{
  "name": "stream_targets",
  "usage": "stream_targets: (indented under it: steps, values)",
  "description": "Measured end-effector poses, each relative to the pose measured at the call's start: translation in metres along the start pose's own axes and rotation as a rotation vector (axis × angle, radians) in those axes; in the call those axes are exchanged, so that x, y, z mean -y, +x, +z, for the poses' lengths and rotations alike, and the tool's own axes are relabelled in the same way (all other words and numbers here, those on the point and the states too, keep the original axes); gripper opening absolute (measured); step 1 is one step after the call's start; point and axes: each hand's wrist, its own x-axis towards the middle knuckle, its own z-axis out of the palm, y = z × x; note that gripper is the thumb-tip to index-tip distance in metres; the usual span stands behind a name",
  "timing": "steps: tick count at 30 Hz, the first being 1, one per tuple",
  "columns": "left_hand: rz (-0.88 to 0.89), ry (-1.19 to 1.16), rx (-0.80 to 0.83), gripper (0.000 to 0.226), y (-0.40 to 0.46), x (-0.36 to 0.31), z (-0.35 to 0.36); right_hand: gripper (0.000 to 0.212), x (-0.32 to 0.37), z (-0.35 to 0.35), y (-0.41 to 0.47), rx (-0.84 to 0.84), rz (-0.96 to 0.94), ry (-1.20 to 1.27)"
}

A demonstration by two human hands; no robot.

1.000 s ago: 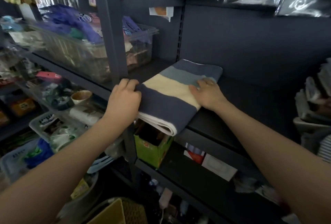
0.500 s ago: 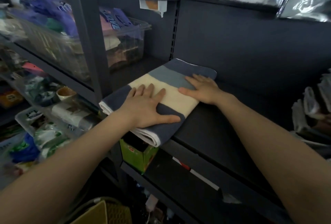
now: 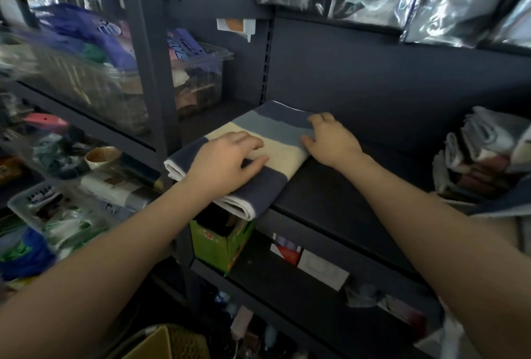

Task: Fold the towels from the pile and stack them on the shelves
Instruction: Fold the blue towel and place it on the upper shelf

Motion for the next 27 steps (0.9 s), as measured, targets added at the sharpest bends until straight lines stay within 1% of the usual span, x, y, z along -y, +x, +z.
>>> stream_targets:
  steps: [1, 3, 6, 8, 13, 16, 18, 19, 21, 22, 24, 27]
  values:
    - [0.063, -0.045, -0.093, 0.049, -0.003, -0.005, -0.004, 0.04, 0.007, -0.008, -0.013, -0.006, -0.029, 0.043]
    - [0.149, -0.114, -0.19, 0.033, -0.01, -0.018, -0.013, 0.031, 0.018, -0.022, -0.044, -0.035, -0.08, 0.057]
    - [0.328, -0.185, -0.255, 0.025, -0.021, -0.04, -0.023, 0.028, 0.029, -0.047, -0.094, -0.085, -0.115, -0.01]
    - [0.425, -0.217, -0.263, 0.024, -0.029, -0.057, -0.03, 0.026, 0.031, -0.065, -0.126, -0.106, -0.1, -0.066]
    - [0.589, -0.261, -0.19, 0.029, -0.048, -0.104, -0.041, 0.024, 0.017, -0.107, -0.193, -0.151, 0.013, -0.229]
    - [0.588, -0.279, -0.163, 0.031, -0.053, -0.126, -0.044, 0.021, -0.009, -0.128, -0.221, -0.206, 0.093, -0.283]
    - [0.567, -0.286, -0.145, 0.033, -0.054, -0.139, -0.044, 0.021, -0.036, -0.141, -0.233, -0.212, 0.153, -0.313]
    - [0.551, -0.288, -0.139, 0.035, -0.054, -0.145, -0.043, 0.027, -0.052, -0.148, -0.236, -0.189, 0.167, -0.331]
    - [0.51, -0.292, -0.135, 0.038, -0.053, -0.158, -0.041, 0.047, -0.08, -0.164, -0.241, -0.123, 0.147, -0.345]
    - [0.485, -0.292, -0.137, 0.037, -0.052, -0.164, -0.038, 0.051, -0.092, -0.171, -0.242, -0.108, 0.121, -0.359]
    - [0.425, -0.299, -0.118, 0.03, -0.049, -0.178, -0.033, 0.051, -0.114, -0.182, -0.242, -0.073, 0.077, -0.44]
    - [0.316, -0.316, -0.061, 0.031, -0.039, -0.205, -0.022, 0.041, -0.142, -0.185, -0.238, 0.04, 0.068, -0.651]
